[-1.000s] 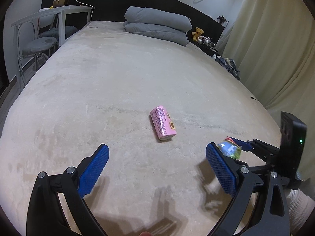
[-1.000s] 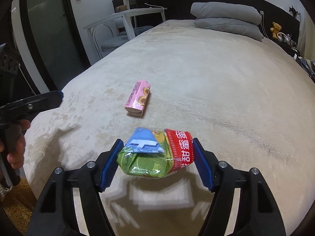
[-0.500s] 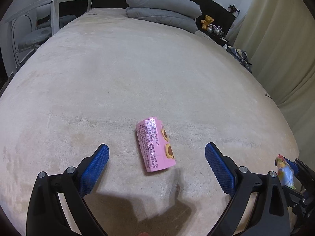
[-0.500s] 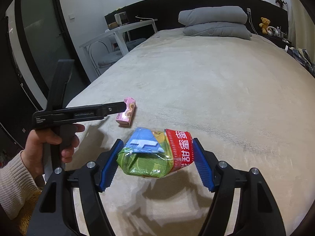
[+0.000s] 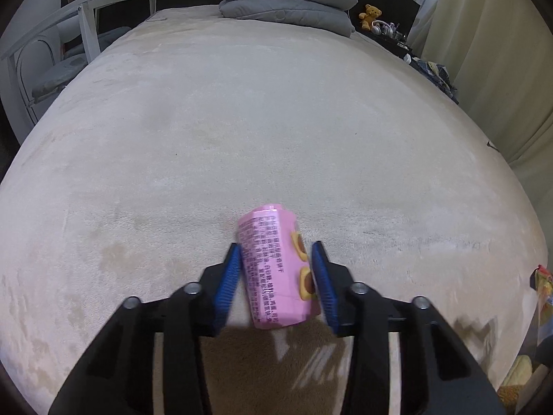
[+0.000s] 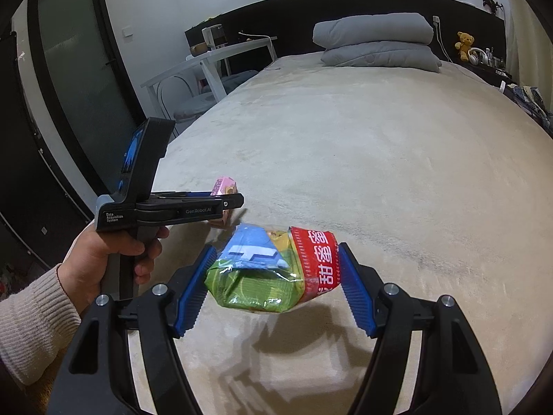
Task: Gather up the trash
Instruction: 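Grasp the pink biscuit box upright with the left tool, then lower the pink box and snack packet to the black bin and open both tools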
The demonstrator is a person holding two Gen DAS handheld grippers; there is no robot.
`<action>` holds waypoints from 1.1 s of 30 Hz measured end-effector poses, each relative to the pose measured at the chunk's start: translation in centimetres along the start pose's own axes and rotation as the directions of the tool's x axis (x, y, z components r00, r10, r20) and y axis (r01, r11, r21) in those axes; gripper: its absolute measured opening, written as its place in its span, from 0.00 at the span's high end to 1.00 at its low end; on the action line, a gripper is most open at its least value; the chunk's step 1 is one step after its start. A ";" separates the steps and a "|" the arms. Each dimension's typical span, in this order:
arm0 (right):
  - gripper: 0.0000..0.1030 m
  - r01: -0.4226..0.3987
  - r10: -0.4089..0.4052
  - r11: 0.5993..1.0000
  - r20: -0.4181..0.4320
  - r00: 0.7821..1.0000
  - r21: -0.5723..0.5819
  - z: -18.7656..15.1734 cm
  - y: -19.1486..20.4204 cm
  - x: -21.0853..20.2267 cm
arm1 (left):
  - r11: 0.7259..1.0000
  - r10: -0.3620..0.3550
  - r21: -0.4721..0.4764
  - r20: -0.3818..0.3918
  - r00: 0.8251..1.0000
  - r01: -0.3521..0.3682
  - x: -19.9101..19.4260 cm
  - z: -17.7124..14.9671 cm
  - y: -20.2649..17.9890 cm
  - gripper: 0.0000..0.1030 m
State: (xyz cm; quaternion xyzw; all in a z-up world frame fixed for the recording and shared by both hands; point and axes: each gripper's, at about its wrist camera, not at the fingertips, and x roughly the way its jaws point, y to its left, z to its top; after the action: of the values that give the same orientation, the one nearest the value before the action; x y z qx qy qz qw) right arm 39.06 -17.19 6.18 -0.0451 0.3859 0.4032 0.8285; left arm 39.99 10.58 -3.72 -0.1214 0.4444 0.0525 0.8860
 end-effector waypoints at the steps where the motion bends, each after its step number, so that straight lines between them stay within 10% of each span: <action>1: 0.32 0.001 -0.001 1.000 0.001 1.000 0.003 0.0 -0.1 -0.1 | 1.000 -0.004 0.000 0.005 1.000 0.004 -0.1 -0.1 0.0 0.64; 33: 0.32 0.024 -0.027 0.997 0.039 0.999 0.075 -2.7 1.6 -3.4 | 0.992 -0.120 -0.018 0.154 0.981 0.125 -14.1 -9.4 -2.0 0.68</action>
State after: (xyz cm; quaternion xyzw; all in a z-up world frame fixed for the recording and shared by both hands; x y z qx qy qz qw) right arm 34.96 -19.34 6.98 -0.0112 0.3833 0.3788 0.8423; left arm 24.71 6.41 2.50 -0.1566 0.3664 0.0132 0.9171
